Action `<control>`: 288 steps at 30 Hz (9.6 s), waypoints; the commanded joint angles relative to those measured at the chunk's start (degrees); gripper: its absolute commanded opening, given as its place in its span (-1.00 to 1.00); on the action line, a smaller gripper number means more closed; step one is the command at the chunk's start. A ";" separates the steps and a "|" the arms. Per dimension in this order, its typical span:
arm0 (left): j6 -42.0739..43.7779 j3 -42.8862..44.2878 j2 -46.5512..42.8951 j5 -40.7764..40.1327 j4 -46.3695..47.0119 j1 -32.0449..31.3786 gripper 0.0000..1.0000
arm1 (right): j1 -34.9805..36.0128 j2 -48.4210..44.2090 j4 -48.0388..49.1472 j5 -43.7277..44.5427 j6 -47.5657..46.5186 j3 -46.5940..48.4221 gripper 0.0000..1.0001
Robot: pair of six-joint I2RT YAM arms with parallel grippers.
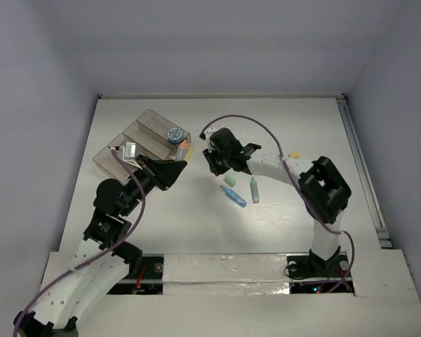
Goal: Sort the stationery into containers
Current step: Pick up the pen cap from the center of the board, then close the pen cap on the pen, then place the pen in the storage box, then pick up the pen from the center of the board.
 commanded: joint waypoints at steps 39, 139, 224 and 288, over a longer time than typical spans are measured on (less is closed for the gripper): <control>15.18 -8.79 26.53 -20.47 37.66 -17.14 -1.00 | -1.75 -29.16 31.40 11.34 43.83 -15.04 -0.99; 19.49 -4.31 28.12 -30.23 39.06 -17.67 -1.00 | 4.31 -27.22 44.50 -6.50 55.51 -27.60 -1.00; 10.44 7.12 -12.14 -33.75 -14.37 -17.67 0.91 | 2.38 33.45 29.38 -19.17 15.80 52.56 0.57; 13.95 -6.50 24.52 -11.51 22.98 -19.25 -0.16 | -13.53 -20.99 -4.01 3.16 22.30 -24.62 0.26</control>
